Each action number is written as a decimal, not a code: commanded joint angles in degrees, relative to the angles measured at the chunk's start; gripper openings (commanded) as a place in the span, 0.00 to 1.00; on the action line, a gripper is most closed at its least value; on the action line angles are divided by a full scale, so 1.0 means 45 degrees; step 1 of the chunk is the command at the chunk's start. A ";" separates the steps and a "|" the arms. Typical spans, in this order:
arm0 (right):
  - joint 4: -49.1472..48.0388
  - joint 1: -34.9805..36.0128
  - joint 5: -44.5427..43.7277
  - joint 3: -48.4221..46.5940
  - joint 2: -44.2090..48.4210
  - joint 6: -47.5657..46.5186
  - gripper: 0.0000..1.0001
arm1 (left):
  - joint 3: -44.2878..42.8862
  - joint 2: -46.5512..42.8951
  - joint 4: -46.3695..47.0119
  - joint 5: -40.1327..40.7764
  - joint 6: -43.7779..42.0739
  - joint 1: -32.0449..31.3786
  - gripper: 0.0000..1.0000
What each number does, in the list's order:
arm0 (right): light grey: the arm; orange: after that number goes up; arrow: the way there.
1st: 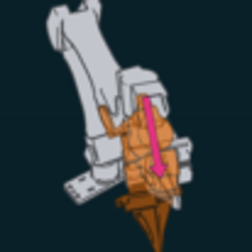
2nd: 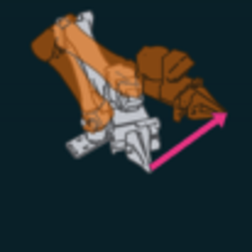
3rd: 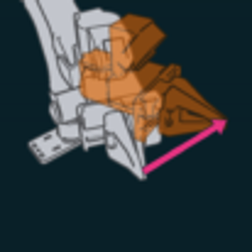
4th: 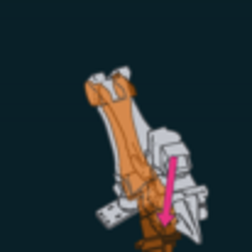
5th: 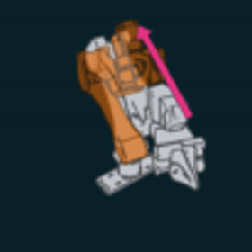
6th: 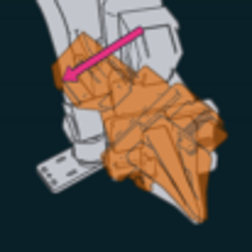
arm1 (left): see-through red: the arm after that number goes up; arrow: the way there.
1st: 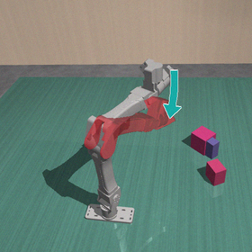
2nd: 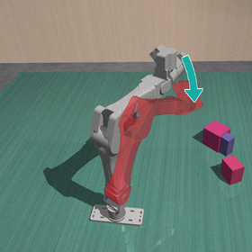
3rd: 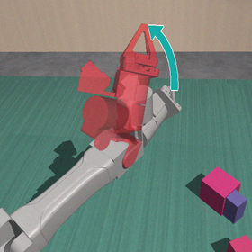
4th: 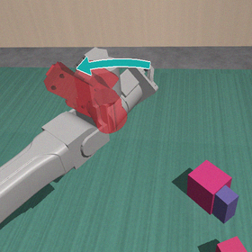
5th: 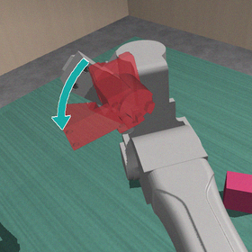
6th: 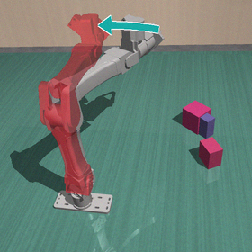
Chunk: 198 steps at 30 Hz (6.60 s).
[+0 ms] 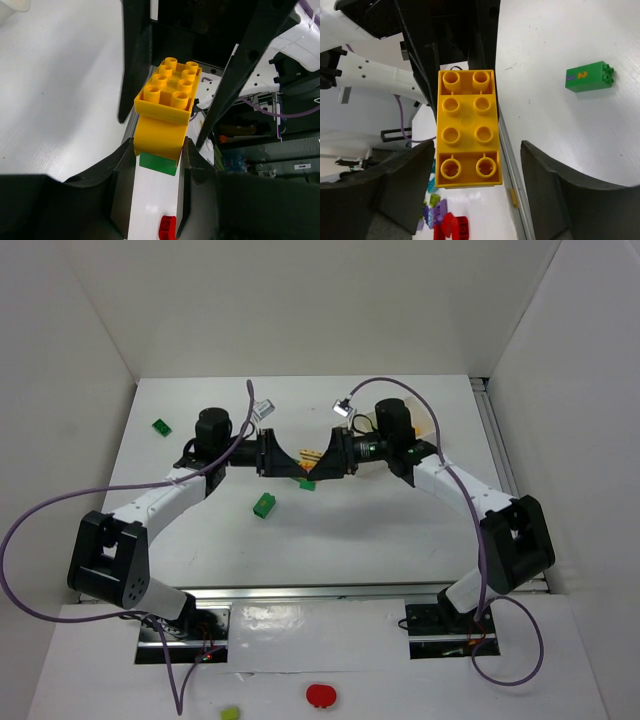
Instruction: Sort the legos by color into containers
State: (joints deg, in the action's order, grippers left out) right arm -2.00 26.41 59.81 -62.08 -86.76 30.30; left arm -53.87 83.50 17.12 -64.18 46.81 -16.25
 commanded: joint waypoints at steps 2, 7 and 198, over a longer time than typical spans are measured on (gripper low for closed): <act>-0.0259 0.0126 -0.0264 -0.0832 -0.0075 -0.0250 0.87 | -0.0139 -0.0081 0.0491 -0.0639 -0.0128 0.0270 0.00; -0.0550 -0.0245 -0.0498 -0.1085 -0.0192 0.0042 0.92 | -0.0022 -0.0080 0.0491 -0.0893 -0.0361 0.0271 0.00; -0.8481 -0.0128 -0.2627 0.0554 -0.2164 0.5707 0.76 | -0.1019 0.0506 0.0276 0.3950 0.3093 0.1092 0.00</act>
State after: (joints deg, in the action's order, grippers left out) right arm -37.93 26.37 48.93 -56.75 -96.07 57.30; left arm -59.53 87.85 15.90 -44.93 59.59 -11.51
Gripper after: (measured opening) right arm 0.752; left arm 0.400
